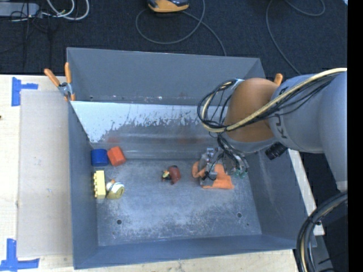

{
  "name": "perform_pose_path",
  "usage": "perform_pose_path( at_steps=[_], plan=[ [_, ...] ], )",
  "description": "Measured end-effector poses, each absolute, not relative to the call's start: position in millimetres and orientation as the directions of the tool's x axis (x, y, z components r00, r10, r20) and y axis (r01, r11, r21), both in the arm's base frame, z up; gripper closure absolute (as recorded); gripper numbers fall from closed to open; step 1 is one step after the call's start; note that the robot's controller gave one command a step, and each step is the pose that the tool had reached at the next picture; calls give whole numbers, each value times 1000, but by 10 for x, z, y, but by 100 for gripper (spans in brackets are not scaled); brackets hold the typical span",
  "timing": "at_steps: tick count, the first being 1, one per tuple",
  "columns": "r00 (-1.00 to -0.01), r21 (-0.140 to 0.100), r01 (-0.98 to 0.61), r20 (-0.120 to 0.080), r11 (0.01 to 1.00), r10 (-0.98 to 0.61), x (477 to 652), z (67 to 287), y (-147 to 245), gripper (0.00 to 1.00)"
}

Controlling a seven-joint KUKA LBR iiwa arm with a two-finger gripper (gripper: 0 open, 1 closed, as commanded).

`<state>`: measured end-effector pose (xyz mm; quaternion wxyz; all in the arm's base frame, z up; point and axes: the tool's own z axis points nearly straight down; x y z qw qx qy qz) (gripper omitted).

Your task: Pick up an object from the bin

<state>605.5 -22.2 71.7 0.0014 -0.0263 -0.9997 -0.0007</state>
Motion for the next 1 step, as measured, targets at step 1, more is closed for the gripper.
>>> perform_pose_path(
  at_steps=[1],
  plan=[
    [-999,2,34,-5,999,34,5837,2492,-182,100]
  ],
)
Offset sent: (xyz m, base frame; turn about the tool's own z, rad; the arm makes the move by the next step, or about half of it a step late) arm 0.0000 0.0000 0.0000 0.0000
